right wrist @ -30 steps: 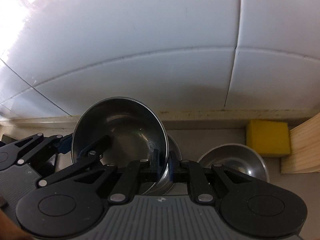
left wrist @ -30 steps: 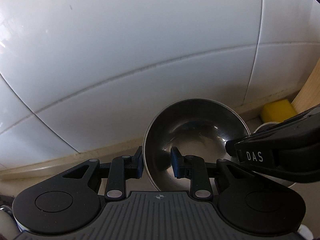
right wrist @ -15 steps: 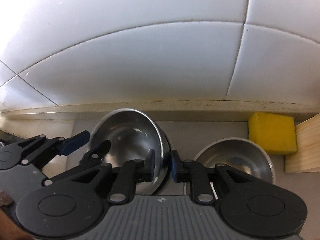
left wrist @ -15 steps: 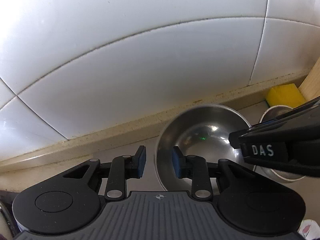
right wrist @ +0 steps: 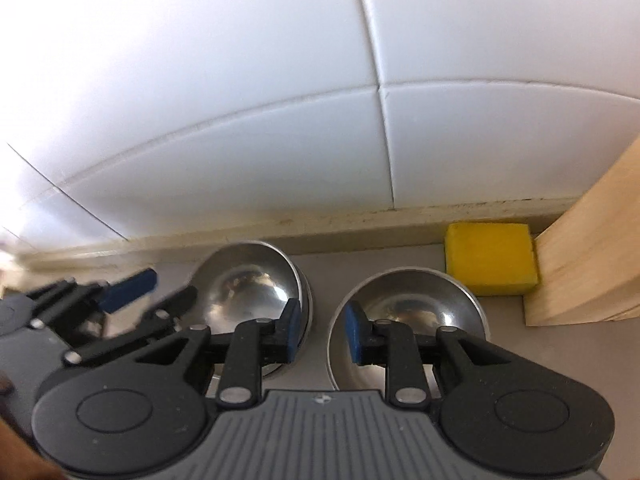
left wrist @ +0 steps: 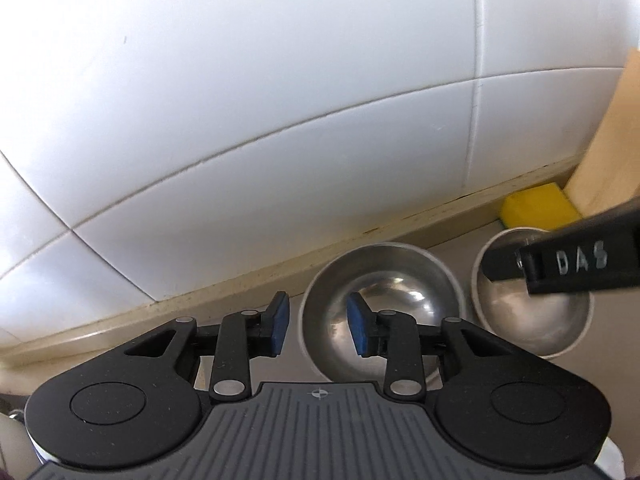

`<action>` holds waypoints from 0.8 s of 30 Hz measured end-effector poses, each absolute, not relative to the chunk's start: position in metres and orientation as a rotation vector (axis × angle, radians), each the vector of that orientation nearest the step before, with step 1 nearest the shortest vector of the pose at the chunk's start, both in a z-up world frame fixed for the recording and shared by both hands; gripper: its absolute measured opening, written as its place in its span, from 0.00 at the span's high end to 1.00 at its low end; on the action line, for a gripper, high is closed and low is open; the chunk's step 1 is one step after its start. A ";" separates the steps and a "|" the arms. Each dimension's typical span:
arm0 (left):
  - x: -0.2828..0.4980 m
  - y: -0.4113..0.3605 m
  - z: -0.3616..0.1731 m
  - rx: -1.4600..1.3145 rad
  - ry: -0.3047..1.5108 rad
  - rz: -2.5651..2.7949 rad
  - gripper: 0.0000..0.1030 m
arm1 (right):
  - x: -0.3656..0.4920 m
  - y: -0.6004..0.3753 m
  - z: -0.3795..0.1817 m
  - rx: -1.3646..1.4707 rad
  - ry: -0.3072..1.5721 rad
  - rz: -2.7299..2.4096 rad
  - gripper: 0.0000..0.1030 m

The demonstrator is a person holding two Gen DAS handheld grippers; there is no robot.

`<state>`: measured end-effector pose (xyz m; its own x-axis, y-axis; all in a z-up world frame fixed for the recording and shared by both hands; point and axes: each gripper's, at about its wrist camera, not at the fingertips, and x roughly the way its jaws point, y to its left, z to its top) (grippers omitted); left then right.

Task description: Organize plates and bowls

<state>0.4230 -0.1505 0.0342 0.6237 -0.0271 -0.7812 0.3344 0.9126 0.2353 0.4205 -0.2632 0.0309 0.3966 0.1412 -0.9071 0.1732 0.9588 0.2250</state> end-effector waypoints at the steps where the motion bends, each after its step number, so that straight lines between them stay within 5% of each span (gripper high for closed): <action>1: 0.419 -0.153 0.038 0.383 0.872 -0.220 0.66 | 0.417 -0.266 0.037 0.318 1.153 -0.023 0.93; 13: 0.404 -0.207 0.029 0.395 0.892 -0.335 0.60 | 0.366 -0.327 0.045 0.358 1.160 -0.132 0.91; 24: 0.441 -0.251 0.003 0.459 0.882 -0.339 0.42 | 0.355 -0.369 0.013 0.477 1.195 -0.153 0.86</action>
